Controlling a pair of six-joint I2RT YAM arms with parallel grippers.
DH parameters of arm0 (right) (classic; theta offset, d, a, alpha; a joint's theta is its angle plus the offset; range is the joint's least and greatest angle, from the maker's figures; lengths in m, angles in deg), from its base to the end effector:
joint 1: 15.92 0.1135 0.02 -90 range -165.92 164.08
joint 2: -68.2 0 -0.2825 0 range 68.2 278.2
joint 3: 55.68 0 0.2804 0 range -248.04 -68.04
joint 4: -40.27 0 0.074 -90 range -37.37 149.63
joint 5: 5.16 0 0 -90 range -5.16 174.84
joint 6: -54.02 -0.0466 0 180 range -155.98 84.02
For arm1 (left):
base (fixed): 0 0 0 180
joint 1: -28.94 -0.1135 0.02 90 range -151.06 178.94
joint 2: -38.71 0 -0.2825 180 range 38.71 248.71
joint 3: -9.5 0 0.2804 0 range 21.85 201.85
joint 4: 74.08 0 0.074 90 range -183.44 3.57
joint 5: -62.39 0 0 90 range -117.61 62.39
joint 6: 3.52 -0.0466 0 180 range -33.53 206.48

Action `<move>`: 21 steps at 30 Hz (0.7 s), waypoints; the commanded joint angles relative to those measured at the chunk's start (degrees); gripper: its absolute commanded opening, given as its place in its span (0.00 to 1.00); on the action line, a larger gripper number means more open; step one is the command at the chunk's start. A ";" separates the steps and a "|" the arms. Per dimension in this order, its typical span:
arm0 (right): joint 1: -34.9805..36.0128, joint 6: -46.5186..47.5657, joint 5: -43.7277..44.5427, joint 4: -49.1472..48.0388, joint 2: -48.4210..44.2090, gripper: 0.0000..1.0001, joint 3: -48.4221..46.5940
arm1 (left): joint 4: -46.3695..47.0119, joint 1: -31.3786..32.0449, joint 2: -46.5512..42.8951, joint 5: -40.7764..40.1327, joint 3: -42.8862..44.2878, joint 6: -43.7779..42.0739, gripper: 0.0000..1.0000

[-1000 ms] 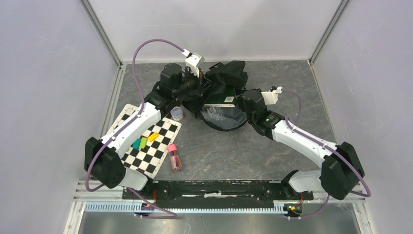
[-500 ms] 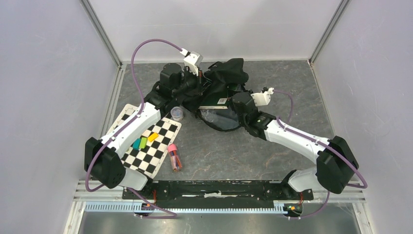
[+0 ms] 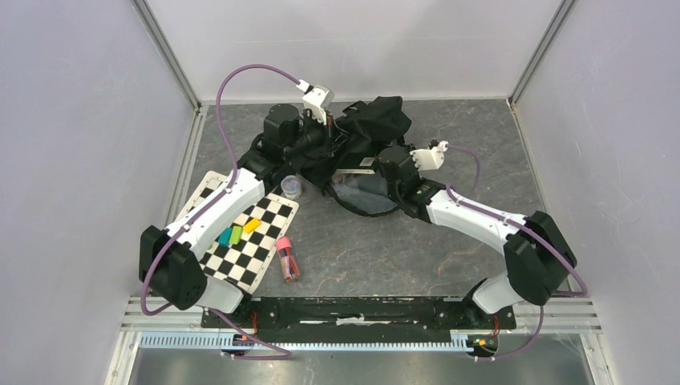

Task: Pack the student bag
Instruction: Place the book in the student bag.

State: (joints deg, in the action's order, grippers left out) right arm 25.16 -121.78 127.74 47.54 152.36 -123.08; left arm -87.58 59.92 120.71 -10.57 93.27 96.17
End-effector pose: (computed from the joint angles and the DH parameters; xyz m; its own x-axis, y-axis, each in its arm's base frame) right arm 0.2911 0.2117 0.2696 -0.0352 0.9386 -0.3433 0.3052 0.3372 0.8906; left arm 0.3162 -0.2058 0.3778 -0.2961 -0.0100 -0.9551 0.6983 0.6800 -0.2235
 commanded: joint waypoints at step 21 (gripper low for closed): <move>-1.36 10.40 -2.67 -15.47 10.29 0.61 -8.23 | 4.14 -2.04 -3.33 7.82 4.70 5.57 0.02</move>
State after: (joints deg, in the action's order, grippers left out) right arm 24.11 -113.01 124.35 38.12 165.78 -132.68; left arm -88.22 57.87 120.71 -7.55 94.12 98.22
